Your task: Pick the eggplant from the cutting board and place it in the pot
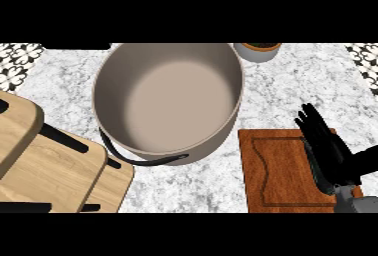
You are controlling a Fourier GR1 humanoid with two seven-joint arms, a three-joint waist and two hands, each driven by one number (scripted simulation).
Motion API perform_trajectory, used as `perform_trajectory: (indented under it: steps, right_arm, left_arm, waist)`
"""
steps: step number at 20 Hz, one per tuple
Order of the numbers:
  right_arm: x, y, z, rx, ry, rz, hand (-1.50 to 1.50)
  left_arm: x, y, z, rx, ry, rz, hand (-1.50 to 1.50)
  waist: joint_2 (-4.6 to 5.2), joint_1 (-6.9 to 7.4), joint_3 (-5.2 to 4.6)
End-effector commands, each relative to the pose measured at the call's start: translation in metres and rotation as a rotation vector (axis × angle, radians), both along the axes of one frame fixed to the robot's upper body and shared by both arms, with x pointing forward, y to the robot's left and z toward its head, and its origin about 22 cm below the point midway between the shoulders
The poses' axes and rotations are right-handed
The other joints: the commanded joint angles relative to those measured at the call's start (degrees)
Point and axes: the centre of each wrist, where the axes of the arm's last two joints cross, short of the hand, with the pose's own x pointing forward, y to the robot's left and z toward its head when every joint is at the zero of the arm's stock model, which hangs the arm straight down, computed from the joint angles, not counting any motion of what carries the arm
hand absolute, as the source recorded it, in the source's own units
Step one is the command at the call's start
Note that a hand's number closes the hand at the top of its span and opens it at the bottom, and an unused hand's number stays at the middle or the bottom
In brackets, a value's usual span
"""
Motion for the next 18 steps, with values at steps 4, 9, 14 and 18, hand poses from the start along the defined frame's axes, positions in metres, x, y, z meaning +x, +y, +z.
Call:
perform_trajectory:
  steps: [4,9,14,18]
  right_arm:
    - [0.026,-0.017,0.025,-0.185,0.118,-0.121,1.5]
    - [0.03,-0.085,0.05,-0.704,-0.043,-0.55,-1.5]
    - [0.024,-0.013,0.028,-0.784,-0.087,-0.58,-1.5]
    - [0.023,0.002,0.059,-0.906,-0.015,-0.541,-1.5]
  left_arm:
    - [0.008,0.026,0.056,0.186,0.001,-0.098,0.0]
    - [0.01,0.016,0.05,0.115,0.102,-0.109,0.0]
    - [0.036,0.011,0.072,0.147,0.158,-0.133,0.0]
    - [0.045,0.001,0.081,0.134,0.149,-0.149,0.0]
  waist:
    - [0.97,-1.31,-0.88]
    - [1.16,-4.34,-1.24]
    - [0.7,-2.5,-0.97]
    - [0.63,-2.05,-0.99]
